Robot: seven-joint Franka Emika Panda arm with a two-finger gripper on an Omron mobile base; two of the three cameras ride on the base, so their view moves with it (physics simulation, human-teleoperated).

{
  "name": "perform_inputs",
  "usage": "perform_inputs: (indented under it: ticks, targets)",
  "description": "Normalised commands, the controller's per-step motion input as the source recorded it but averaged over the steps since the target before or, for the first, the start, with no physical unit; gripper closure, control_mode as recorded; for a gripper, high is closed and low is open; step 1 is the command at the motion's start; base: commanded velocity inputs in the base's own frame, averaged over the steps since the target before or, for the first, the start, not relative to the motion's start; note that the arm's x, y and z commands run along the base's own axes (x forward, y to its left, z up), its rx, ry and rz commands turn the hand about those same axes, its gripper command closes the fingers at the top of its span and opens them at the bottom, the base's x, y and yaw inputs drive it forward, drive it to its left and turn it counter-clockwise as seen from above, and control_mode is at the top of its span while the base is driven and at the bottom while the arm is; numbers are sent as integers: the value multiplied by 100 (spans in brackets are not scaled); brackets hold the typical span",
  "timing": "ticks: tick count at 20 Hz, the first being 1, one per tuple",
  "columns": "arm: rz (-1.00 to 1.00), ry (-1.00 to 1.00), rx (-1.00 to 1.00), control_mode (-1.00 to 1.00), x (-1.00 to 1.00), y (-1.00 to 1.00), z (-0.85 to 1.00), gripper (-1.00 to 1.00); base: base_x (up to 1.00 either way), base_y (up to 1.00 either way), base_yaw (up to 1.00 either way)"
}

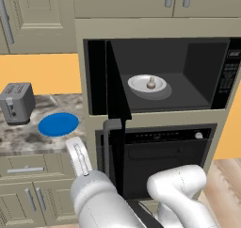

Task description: Pick the mushroom from the counter and place it in the microwave. Then turn on the microwave.

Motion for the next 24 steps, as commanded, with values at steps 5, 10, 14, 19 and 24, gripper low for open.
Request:
perform_inputs:
  ticks: [5, 10, 14, 19, 24]
  targets:
    - [0, -7, 3, -100, 0, -12, -19, -100, 0, 0, 0]
    - [-1, -1, 3, -100, 5, -17, -17, -100, 0, 0, 0]
    - [0, 0, 2, -100, 16, -11, -18, -100, 0, 0, 0]
    - [0, 0, 2, -100, 4, -19, -11, -100, 0, 0, 0]
    - [-5, 0, 3, -100, -5, -31, -6, -100, 0, 0, 0]
